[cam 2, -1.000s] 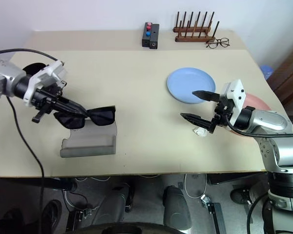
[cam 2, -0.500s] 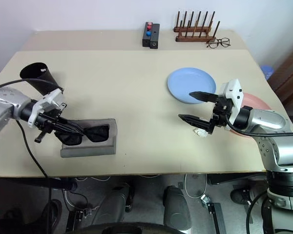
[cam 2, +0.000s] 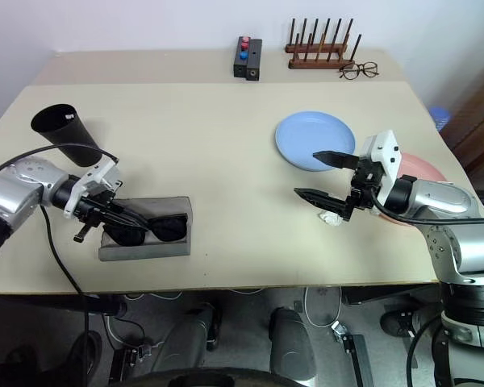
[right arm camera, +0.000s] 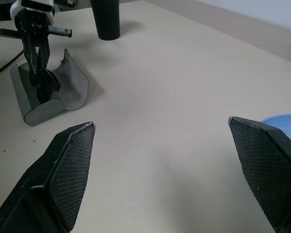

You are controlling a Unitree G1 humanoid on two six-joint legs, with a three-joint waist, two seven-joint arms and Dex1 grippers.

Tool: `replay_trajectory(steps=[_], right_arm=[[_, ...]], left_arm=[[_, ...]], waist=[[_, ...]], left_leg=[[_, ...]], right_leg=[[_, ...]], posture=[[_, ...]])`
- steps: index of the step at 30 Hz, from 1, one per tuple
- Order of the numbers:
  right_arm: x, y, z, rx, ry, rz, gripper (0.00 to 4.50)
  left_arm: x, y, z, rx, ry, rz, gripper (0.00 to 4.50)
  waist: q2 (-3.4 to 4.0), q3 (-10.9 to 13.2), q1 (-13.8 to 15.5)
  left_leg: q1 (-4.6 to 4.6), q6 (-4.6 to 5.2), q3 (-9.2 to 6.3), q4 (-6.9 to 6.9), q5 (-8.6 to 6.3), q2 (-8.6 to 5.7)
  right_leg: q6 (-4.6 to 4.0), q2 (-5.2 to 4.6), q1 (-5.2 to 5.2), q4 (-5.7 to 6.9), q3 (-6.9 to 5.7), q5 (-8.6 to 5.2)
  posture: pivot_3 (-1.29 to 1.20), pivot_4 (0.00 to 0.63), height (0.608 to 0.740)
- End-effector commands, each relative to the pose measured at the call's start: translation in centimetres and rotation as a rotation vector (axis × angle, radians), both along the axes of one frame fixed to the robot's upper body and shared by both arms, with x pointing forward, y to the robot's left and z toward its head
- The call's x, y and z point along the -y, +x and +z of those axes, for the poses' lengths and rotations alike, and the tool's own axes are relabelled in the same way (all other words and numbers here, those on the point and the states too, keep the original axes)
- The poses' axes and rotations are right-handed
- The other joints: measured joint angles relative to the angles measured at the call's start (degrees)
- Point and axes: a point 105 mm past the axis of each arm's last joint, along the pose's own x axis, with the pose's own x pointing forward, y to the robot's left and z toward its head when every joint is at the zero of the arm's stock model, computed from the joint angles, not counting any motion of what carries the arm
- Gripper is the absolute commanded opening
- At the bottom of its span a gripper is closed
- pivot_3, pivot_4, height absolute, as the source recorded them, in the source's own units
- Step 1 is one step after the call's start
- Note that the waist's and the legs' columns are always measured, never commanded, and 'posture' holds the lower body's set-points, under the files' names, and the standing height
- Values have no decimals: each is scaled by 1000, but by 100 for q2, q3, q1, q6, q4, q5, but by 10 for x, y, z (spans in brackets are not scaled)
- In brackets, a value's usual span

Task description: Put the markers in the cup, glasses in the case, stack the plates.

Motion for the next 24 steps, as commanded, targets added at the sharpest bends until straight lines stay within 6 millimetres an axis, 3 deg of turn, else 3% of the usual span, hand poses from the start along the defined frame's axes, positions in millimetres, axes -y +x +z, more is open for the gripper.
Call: replay_trajectory(steps=[1,16,24], right_arm=[[-3,-4,14,56,6,12,4500],[1,-3,15,60,-7,-7,4500],[1,-2,15,61,-8,-8,4500]], left_arm=[[0,2,0,5,-7,0,18],[8,-7,0,-188,-80,51,18],[1,-18,-9,-194,0,10,18]], waist=[[0,0,2],[0,0,-4],[0,0,-5]], left_leg=[[0,0,0,0,0,0],[0,0,-2,1,0,-1],[1,0,-1,0,0,-1]], right_leg=[[0,0,0,0,0,0],[0,-1,0,0,0,0],[0,0,0,1,1,0]], posture=[[0,150,740],[0,150,740],[0,150,740]])
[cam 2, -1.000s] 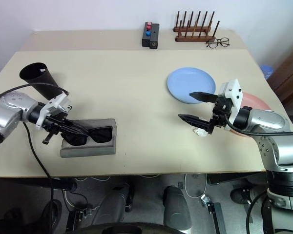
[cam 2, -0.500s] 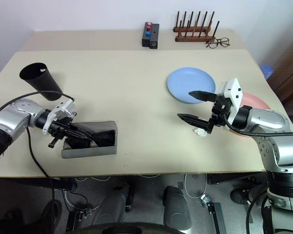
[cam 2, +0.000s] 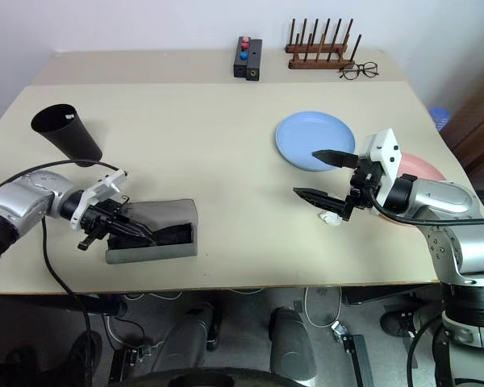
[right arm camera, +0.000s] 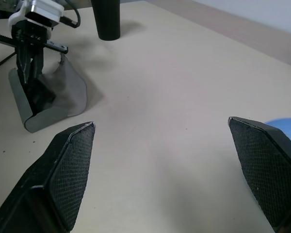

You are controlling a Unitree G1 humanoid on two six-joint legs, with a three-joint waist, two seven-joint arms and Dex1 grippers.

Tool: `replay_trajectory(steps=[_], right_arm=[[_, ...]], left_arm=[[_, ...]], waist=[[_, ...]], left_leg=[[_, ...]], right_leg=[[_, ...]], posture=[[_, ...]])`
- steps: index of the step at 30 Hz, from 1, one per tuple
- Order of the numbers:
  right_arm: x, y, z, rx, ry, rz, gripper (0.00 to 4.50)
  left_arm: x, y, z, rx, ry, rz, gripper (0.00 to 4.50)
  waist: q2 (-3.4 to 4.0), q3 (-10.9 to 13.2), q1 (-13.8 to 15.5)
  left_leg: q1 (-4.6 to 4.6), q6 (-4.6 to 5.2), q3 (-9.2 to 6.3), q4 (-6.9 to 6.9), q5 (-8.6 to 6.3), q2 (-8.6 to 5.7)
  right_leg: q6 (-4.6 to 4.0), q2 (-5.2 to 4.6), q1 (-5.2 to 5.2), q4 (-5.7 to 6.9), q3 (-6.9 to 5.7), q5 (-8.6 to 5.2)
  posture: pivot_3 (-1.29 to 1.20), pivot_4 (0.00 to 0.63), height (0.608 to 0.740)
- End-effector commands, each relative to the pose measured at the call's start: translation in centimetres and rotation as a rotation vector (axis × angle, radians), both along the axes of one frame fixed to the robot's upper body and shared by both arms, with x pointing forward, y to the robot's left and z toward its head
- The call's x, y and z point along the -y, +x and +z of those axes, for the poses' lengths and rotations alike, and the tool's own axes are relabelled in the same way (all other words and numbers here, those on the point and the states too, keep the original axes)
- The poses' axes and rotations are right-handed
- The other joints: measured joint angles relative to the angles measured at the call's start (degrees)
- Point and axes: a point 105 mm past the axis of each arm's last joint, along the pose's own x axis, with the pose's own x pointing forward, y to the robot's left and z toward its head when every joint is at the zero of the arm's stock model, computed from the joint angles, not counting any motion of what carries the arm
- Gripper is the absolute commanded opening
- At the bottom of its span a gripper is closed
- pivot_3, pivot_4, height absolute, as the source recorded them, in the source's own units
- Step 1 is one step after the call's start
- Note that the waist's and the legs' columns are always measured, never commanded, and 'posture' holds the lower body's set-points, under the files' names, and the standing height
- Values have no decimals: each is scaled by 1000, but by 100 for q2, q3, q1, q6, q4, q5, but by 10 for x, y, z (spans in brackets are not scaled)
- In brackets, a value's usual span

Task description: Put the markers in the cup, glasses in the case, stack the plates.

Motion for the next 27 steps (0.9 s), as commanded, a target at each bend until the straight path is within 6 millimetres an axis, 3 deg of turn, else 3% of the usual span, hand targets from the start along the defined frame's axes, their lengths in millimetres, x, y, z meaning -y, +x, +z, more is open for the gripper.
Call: replay_trajectory(steps=[1,4,11,18,27], right_arm=[[1,-2,13,57,-1,-1,4500],[2,-2,12,58,-5,-2,4500],[2,-2,12,62,-5,-3,4500],[1,0,12,64,-3,-4,4500],[-1,1,12,67,0,2,4500]], left_arm=[[-4,-1,4,19,23,-20,18],[-4,-1,2,23,28,-24,1142],[-3,1,1,26,16,-19,4476],[-1,10,19,71,-10,0,4476],[9,12,76,169,-98,-5,4476]], waist=[[0,0,0],[0,0,3],[0,0,4],[0,0,10],[-1,1,-4]], left_leg=[[0,0,0,0,0,0],[0,0,0,0,0,0],[0,0,0,0,0,0],[-1,0,-1,1,0,0],[-3,0,-2,0,0,0]], right_leg=[[0,0,0,0,0,0],[0,0,0,-1,0,0],[0,0,0,-1,0,0],[0,-1,0,-1,-1,0],[0,0,0,-1,-1,0]], posture=[[0,150,740],[0,150,740],[0,150,740],[0,150,740],[0,150,740]])
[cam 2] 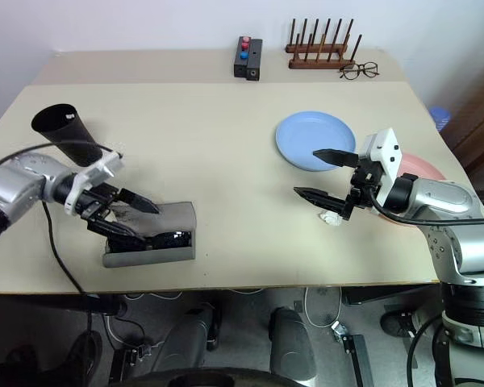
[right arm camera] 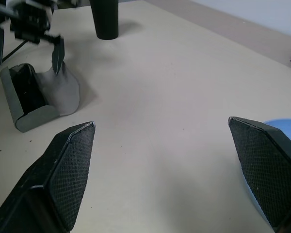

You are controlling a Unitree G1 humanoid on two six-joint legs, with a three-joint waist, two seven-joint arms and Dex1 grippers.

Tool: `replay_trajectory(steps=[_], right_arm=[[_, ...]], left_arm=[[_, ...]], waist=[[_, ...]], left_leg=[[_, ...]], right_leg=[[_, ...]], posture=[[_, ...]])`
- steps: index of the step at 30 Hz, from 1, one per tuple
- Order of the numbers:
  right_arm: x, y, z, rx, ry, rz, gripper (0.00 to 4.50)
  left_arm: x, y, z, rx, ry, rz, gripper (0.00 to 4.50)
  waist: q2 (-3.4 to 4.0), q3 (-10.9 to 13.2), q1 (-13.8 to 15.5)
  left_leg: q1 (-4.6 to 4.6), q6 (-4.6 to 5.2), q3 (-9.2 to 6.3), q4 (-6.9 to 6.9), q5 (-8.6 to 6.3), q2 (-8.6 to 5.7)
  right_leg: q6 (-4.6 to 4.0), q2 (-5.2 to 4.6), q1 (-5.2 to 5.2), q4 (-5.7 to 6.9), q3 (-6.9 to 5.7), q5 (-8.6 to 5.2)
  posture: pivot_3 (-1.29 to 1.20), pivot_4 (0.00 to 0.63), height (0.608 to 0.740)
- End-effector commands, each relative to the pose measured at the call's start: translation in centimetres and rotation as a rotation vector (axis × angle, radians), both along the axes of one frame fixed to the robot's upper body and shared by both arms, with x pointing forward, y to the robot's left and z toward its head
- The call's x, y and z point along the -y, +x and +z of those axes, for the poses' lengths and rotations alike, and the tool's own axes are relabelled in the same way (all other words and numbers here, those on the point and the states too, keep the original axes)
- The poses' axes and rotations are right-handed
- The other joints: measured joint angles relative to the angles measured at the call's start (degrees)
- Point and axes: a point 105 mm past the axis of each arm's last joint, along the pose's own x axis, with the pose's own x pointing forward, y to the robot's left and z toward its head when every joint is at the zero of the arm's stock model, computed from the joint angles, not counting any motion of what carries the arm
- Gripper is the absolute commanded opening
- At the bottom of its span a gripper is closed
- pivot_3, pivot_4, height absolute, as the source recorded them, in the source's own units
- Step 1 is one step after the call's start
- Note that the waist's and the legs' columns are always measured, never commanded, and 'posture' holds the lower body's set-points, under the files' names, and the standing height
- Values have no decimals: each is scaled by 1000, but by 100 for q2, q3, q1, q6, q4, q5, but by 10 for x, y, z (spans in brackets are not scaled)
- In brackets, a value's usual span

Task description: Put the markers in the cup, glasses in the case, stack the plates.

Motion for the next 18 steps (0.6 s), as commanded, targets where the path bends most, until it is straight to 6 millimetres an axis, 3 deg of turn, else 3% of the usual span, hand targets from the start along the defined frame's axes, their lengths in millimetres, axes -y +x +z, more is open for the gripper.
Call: replay_trajectory(steps=[1,2,5,9,12,13,18], right_arm=[[-1,0,12,57,5,7,4500],[-2,0,12,57,5,7,4500],[-3,1,12,60,10,11,4500],[-4,3,12,60,12,15,4500],[-5,4,12,62,11,16,4500],[-5,4,12,64,10,15,4500],[-4,5,12,66,9,11,4500]], left_arm=[[0,-3,34,62,-45,3,4476],[0,-3,37,62,-50,6,4476],[0,12,54,119,-110,61,3670],[-2,31,73,208,-224,135,1845],[-6,33,66,204,-194,162,236],[-8,35,60,224,-172,165,60],[-19,37,29,294,-25,152,60]], waist=[[0,0,-9],[1,0,-13],[2,-1,-4],[-1,0,48],[-1,0,6],[0,0,3],[0,0,-15]], left_leg=[[1,0,1,-1,0,0],[1,0,2,-3,0,0],[4,0,2,-2,0,-1],[0,0,1,8,0,-4],[-8,2,3,4,-1,-5],[-6,3,4,1,-1,-6],[2,3,4,0,-1,-5]], right_leg=[[0,0,0,0,1,0],[1,-1,0,-1,1,0],[0,2,0,2,0,0],[0,3,2,2,-4,0],[2,2,-2,-3,-2,0],[6,2,-2,-2,-2,-1],[5,8,-2,7,-2,0]], posture=[[0,150,740],[0,150,740],[0,150,740],[0,150,740],[0,150,740],[0,150,740],[0,150,740]])
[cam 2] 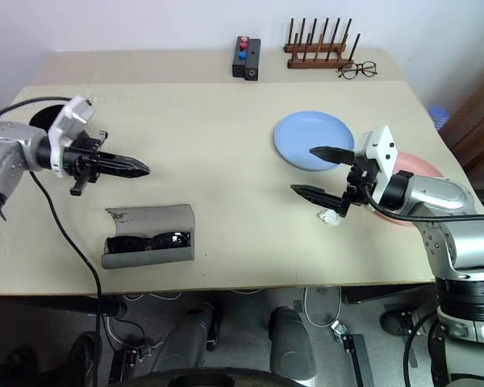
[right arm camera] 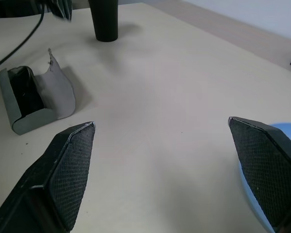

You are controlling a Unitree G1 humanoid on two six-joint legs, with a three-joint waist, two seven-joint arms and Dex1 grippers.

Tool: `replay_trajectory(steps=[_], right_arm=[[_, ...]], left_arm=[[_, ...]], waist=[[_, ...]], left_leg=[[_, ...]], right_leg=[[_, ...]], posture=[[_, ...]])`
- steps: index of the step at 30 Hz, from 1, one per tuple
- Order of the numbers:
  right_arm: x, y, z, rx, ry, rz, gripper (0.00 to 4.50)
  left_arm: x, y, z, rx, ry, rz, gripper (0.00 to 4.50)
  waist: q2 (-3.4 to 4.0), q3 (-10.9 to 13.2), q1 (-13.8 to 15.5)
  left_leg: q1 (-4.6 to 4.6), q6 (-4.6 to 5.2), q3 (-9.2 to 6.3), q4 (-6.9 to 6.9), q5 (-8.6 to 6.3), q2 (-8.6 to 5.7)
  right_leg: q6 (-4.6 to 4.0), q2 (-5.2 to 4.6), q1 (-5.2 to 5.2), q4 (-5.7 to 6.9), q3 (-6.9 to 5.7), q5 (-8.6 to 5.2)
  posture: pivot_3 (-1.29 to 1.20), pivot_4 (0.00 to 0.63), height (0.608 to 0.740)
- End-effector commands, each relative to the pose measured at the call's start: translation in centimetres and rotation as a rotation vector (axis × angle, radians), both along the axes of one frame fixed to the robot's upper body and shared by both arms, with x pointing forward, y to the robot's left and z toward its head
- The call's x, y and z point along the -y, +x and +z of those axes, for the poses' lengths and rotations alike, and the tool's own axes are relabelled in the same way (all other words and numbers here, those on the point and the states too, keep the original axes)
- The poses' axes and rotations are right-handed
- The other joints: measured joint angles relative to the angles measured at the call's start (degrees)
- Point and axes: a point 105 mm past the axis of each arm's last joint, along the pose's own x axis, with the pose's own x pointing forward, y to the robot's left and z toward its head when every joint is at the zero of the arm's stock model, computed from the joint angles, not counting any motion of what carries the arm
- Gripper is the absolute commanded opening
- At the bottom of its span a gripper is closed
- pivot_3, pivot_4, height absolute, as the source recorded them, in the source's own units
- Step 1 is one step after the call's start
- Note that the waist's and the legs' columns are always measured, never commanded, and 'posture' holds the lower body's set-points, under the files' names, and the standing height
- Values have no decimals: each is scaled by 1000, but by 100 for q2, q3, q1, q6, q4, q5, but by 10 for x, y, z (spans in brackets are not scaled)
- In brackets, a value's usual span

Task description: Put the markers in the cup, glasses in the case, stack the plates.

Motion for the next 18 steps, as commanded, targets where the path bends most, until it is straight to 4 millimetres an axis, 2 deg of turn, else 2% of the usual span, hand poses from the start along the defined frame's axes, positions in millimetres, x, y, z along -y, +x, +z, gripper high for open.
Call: replay_trajectory(steps=[1,6,12,18], right_arm=[[0,0,11,53,7,2,4500],[1,-1,12,54,6,-6,4500],[2,-1,12,57,6,-10,4500],[1,-1,11,60,4,-13,4500]], left_arm=[[-13,-1,-17,86,154,-8,60],[-17,4,-36,118,227,24,60],[-17,7,-40,106,220,49,60],[-15,-6,-43,86,221,-15,60]], waist=[[0,0,-5],[0,0,50],[0,0,108],[0,0,114]], left_leg=[[0,0,0,0,0,0],[-4,-1,0,2,0,3],[-4,-1,2,3,-1,1],[-3,-1,3,3,-1,2]], right_leg=[[-1,0,0,-1,0,0],[-3,-4,-1,-5,2,0],[-3,-7,0,-6,2,0],[-3,-6,0,-5,2,1]], posture=[[0,150,740],[0,150,740],[0,150,740],[0,150,740]])
